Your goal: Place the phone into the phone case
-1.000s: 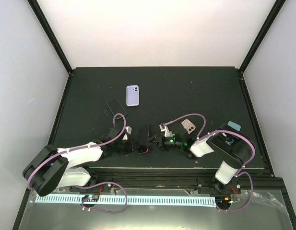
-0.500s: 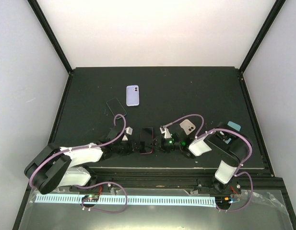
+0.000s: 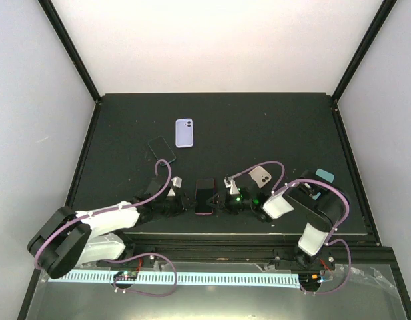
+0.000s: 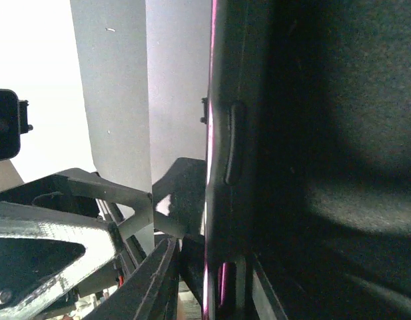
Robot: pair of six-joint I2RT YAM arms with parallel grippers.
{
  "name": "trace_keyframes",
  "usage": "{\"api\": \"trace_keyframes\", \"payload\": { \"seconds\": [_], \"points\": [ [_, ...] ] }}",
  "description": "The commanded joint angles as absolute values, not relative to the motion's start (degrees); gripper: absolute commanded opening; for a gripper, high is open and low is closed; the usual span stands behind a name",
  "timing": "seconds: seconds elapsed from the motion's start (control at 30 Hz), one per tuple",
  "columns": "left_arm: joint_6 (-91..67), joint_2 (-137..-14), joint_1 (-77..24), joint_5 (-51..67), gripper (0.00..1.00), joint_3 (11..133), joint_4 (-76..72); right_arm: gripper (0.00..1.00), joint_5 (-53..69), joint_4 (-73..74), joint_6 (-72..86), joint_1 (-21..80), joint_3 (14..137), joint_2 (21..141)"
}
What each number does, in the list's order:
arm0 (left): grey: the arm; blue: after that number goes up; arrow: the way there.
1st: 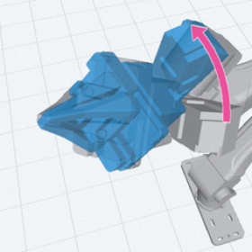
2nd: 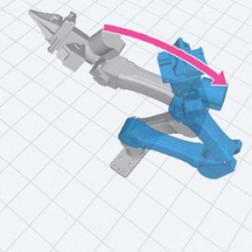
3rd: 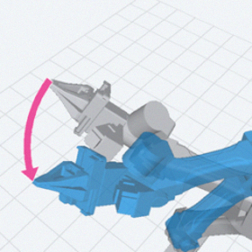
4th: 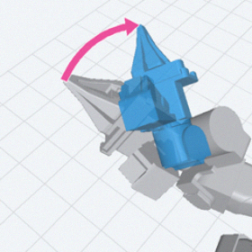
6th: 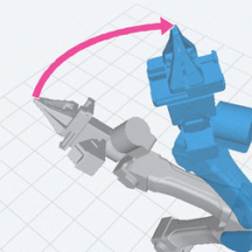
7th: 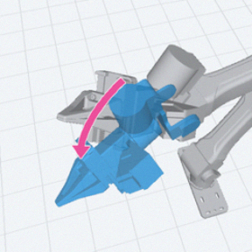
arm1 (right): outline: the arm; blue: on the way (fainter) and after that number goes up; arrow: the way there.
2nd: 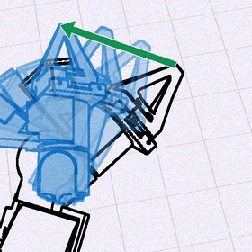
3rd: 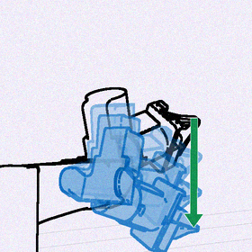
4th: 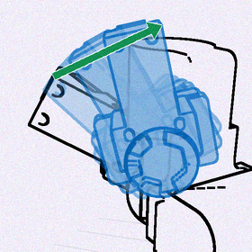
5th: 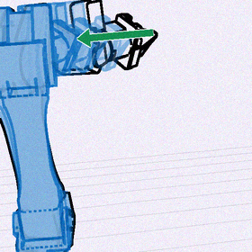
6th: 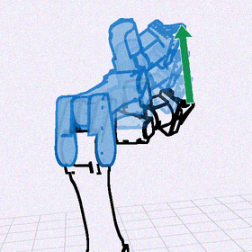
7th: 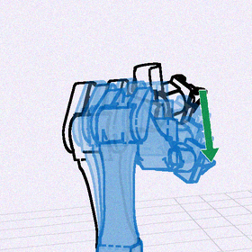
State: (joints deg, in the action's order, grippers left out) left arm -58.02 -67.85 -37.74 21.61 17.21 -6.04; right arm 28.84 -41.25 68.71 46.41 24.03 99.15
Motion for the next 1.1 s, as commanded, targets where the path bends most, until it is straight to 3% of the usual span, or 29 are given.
{"api": "trace_keyframes", "payload": {
  "seconds": [0.0, 0.07, 0.4, 0.6, 0.7, 0.83, 1.07],
  "points": [
    [-57.1, -67.9, -37.6, 19.9, 0.40, 16.7, -3.5, 0.28, 28.7, -44.7, 70.3, 46.7, 22.7, 98.4],
    [-57.3, -69.4, -37.7, 20.7, 0.39, 16.8, -4.9, 0.28, 28.9, -45.9, 70.8, 46.8, 22.5, 99.1],
    [-60.0, -73.0, -40.3, 24.1, 0.14, 20.4, -11.0, 0.28, 30.0, -50.8, 73.2, 46.8, 21.6, 100.9],
    [-60.6, -74.3, -42.1, 22.2, 0.11, 22.1, -10.5, 0.28, 29.5, -50.8, 73.4, 46.8, 21.1, 100.2],
    [-61.6, -76.6, -42.4, 22.6, 0.11, 21.2, -12.1, 0.27, 29.4, -50.8, 73.4, 46.8, 21.2, 100.5],
    [-61.4, -75.1, -42.3, 22.1, 0.15, 21.0, -11.0, 0.18, 30.1, -52.1, 73.1, 46.7, 21.4, 100.9],
    [-56.5, -59.1, -35.5, 22.7, 0.35, 21.8, 0.8, 0.06, 33.3, -51.1, 70.0, 46.5, 22.1, 94.9]
  ]
}}
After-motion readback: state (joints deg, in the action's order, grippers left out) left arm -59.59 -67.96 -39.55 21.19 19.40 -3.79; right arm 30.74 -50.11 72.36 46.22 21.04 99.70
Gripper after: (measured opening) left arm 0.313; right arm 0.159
